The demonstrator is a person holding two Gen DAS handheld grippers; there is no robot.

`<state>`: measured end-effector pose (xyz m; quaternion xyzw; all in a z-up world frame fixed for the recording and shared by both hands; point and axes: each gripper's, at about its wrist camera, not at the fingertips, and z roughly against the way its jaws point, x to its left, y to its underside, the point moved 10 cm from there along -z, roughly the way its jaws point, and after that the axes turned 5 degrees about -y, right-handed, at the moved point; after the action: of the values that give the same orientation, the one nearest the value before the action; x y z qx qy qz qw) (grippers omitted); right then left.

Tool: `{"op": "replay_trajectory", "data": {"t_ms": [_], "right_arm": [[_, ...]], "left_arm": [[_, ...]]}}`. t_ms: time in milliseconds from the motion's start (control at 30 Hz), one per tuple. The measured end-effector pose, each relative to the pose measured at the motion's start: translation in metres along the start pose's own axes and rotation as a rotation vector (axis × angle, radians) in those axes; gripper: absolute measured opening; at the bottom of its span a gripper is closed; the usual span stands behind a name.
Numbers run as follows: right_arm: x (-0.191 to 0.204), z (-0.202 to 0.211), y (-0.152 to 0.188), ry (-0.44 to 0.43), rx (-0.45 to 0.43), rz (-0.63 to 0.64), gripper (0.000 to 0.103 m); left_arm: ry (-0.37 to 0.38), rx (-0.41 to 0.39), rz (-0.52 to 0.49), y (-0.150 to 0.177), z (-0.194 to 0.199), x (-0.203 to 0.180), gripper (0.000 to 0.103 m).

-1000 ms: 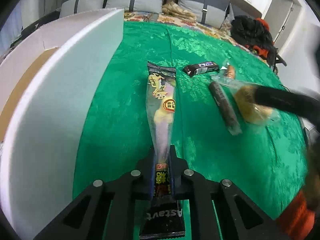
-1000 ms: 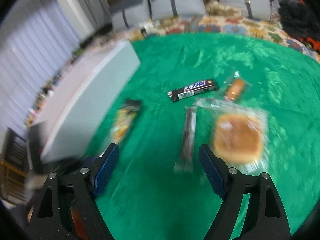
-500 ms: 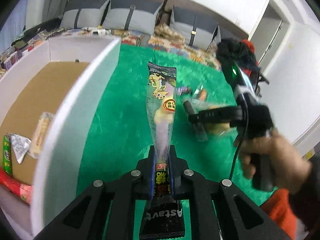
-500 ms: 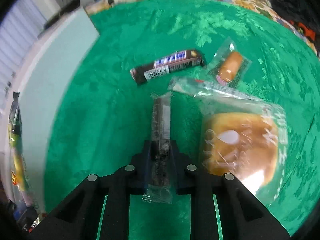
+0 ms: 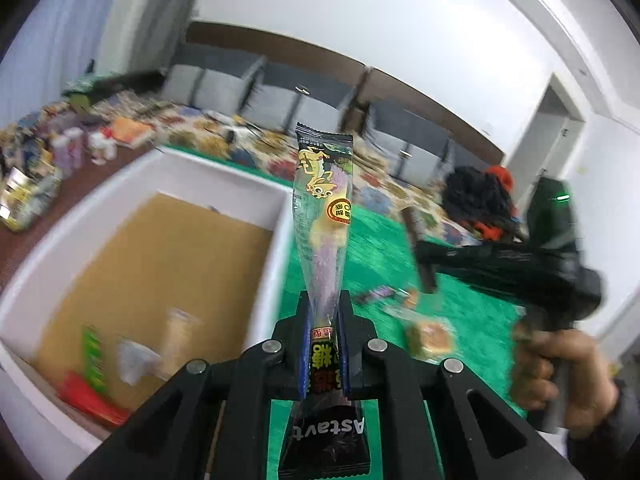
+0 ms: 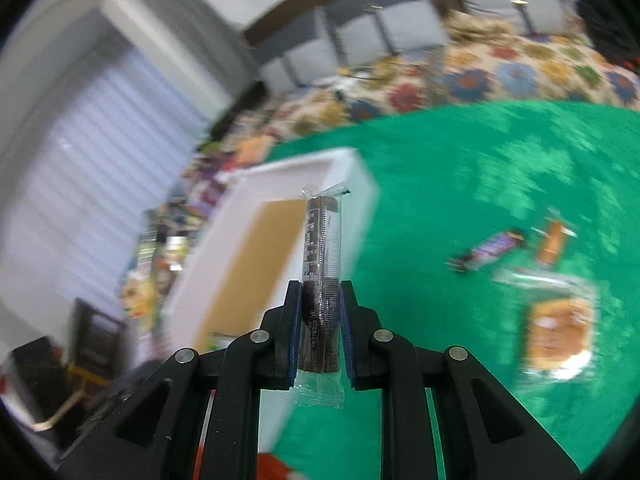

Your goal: Organize snacks

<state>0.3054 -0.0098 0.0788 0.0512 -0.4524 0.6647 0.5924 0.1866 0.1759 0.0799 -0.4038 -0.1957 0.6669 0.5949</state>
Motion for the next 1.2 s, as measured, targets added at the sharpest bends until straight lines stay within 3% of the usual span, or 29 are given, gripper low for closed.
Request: {"op": "replay_trajectory", "data": {"t_ms": [133, 300, 333, 367, 400, 433, 467, 567, 733, 900, 1000, 1133, 1200], "right_arm": [[0.061, -0.035, -0.001, -0.113, 0.037, 0.018, 0.019], [0.099, -0.096, 0.023, -0.128, 0.109, 0.031, 0.019], [0.102, -0.107, 0.029, -0.121, 0.118, 0.032, 0.023], [0.103, -0.116, 0.034, -0.118, 0.125, 0.033, 0.031], [0.102, -0.122, 0.038, -0.107, 0.133, 0.032, 0.04], [0.099, -0.127, 0.042, -0.096, 0.14, 0.03, 0.059], [0.095, -0.126, 0.043, -0.083, 0.13, 0.029, 0.061], [0.075, -0.106, 0.042, -0.004, 0.077, 0.094, 0.063], [-0.007, -0.046, 0.042, 0.265, -0.063, 0.249, 0.069], [-0.138, 0.049, 0.07, 0.606, -0.205, 0.291, 0.069], [-0.211, 0.099, 0.103, 0.757, -0.216, 0.244, 0.069], [-0.295, 0.148, 0.153, 0.917, -0.162, 0.164, 0.069], [-0.313, 0.166, 0.162, 0.919, -0.179, 0.069, 0.069]], "left_arm": [[-0.108, 0.002, 0.007, -0.01, 0.002, 0.059, 0.01], [-0.275, 0.043, -0.016, 0.0, -0.016, 0.128, 0.01], [-0.31, 0.058, -0.016, 0.006, -0.022, 0.14, 0.014], [-0.346, 0.085, -0.011, 0.014, -0.029, 0.154, 0.019], [-0.369, 0.111, -0.004, 0.022, -0.034, 0.163, 0.043], [-0.393, 0.137, 0.009, 0.029, -0.04, 0.172, 0.076], [-0.424, 0.138, 0.028, 0.036, -0.04, 0.182, 0.087], [-0.437, 0.093, 0.05, 0.044, -0.033, 0.183, 0.091], [-0.363, 0.069, 0.049, 0.046, -0.026, 0.141, 0.091], [-0.197, 0.025, -0.017, 0.045, -0.013, 0.039, 0.096], [-0.095, 0.014, -0.069, 0.055, -0.008, -0.024, 0.102], [0.031, 0.111, -0.155, 0.095, -0.034, -0.106, 0.103], [0.037, 0.191, -0.173, 0.122, -0.062, -0.128, 0.103]]}}
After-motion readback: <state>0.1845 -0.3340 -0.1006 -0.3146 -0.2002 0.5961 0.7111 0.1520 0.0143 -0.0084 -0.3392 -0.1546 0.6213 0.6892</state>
